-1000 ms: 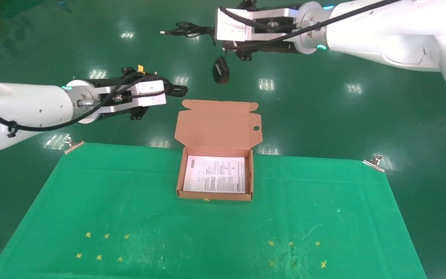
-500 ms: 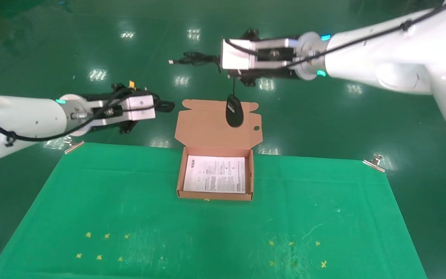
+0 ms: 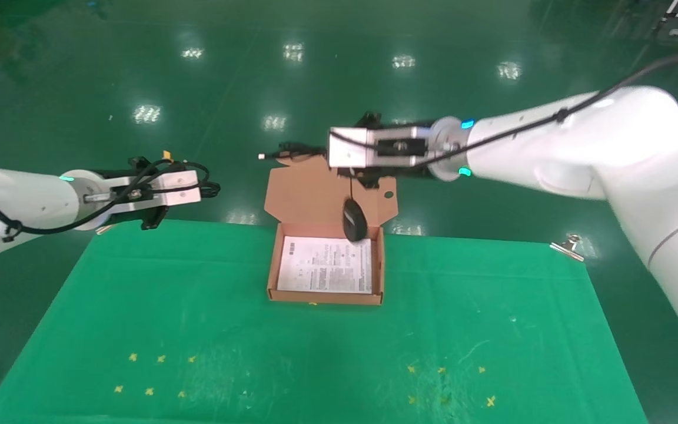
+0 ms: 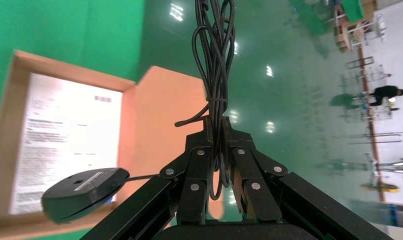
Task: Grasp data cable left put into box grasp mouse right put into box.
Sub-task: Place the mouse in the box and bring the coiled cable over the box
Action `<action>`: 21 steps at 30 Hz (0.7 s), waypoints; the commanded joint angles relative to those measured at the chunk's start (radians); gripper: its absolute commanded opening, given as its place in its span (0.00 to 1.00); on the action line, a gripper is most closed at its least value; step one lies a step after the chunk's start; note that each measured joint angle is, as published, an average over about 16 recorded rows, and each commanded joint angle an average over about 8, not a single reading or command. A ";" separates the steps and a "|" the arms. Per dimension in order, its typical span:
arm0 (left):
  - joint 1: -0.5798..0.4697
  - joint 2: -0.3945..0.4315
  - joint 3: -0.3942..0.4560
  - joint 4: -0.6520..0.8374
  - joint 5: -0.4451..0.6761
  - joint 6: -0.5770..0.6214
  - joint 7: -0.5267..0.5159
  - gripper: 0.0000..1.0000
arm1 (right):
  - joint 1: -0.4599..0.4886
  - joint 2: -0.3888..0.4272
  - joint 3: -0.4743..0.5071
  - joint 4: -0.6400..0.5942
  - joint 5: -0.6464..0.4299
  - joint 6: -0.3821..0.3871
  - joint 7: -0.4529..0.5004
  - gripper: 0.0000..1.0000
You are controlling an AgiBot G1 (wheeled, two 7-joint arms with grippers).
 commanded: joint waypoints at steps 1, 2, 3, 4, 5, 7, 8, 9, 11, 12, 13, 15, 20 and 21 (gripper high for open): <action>0.001 -0.001 0.001 0.000 0.008 0.007 -0.009 0.00 | -0.014 -0.001 -0.011 0.006 0.007 0.001 0.009 0.00; 0.001 -0.001 0.001 -0.002 0.009 0.008 -0.010 0.00 | -0.020 -0.001 -0.017 0.010 0.011 0.003 0.013 0.00; 0.001 -0.001 0.001 -0.003 0.011 0.008 -0.012 0.00 | -0.026 -0.002 -0.023 0.014 0.016 0.004 0.017 0.00; 0.002 -0.001 0.001 -0.004 0.011 0.009 -0.013 0.00 | -0.031 -0.002 -0.029 0.018 0.020 0.006 0.022 0.00; 0.002 -0.001 0.001 -0.005 0.012 0.009 -0.014 0.00 | -0.037 -0.002 -0.035 0.021 0.025 0.008 0.026 0.00; 0.003 -0.002 0.000 -0.007 0.013 0.010 -0.016 0.00 | -0.046 -0.003 -0.048 0.030 0.033 0.012 0.034 0.00; 0.003 -0.002 0.000 -0.008 0.014 0.011 -0.016 0.00 | -0.051 -0.003 -0.055 0.034 0.038 0.014 0.038 0.00; 0.003 -0.002 0.000 -0.008 0.014 0.011 -0.017 0.00 | -0.055 -0.004 -0.061 0.038 0.043 0.017 0.043 0.00; 0.003 -0.002 0.000 -0.010 0.015 0.011 -0.018 0.00 | -0.063 -0.005 -0.074 0.047 0.053 0.021 0.050 0.00; 0.004 -0.002 0.000 -0.010 0.015 0.011 -0.018 0.00 | -0.067 -0.005 -0.081 0.052 0.058 0.024 0.054 0.00; 0.004 -0.002 0.000 -0.010 0.016 0.012 -0.019 0.00 | -0.070 -0.006 -0.089 0.057 0.064 0.027 0.058 0.00; 0.004 -0.002 0.000 -0.011 0.016 0.012 -0.019 0.00 | -0.076 -0.007 -0.104 0.065 0.075 0.035 0.064 0.00; 0.004 -0.002 0.000 -0.012 0.017 0.012 -0.020 0.00 | -0.091 -0.009 -0.147 0.082 0.103 0.061 0.080 0.00; 0.004 -0.002 0.000 -0.012 0.017 0.012 -0.020 0.00 | -0.094 -0.010 -0.156 0.086 0.109 0.066 0.083 0.00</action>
